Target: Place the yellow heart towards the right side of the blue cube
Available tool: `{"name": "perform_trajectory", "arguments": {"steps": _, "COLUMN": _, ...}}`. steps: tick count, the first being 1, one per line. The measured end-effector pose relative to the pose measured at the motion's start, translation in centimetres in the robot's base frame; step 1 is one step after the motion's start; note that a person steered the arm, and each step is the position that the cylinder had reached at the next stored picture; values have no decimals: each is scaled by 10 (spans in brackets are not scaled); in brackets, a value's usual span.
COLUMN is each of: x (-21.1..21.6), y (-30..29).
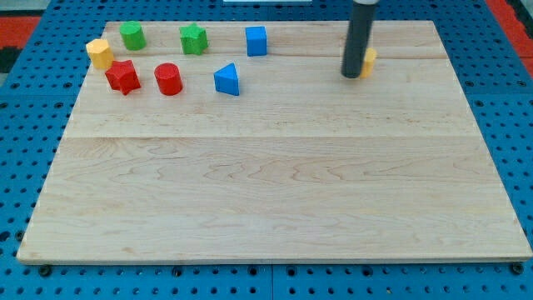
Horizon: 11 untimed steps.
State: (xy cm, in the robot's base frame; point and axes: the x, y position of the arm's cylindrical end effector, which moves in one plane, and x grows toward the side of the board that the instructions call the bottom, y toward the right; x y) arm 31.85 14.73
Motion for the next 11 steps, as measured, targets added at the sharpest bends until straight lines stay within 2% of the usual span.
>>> {"name": "perform_trajectory", "arguments": {"steps": 2, "x": -2, "y": 80}}
{"name": "perform_trajectory", "arguments": {"steps": 3, "x": -22, "y": 72}}
{"name": "perform_trajectory", "arguments": {"steps": 5, "x": -33, "y": -14}}
{"name": "perform_trajectory", "arguments": {"steps": 6, "x": -44, "y": 17}}
{"name": "perform_trajectory", "arguments": {"steps": 7, "x": -49, "y": -4}}
{"name": "perform_trajectory", "arguments": {"steps": 8, "x": -49, "y": -77}}
{"name": "perform_trajectory", "arguments": {"steps": 9, "x": -49, "y": -96}}
{"name": "perform_trajectory", "arguments": {"steps": 10, "x": -68, "y": -50}}
{"name": "perform_trajectory", "arguments": {"steps": 11, "x": -87, "y": -75}}
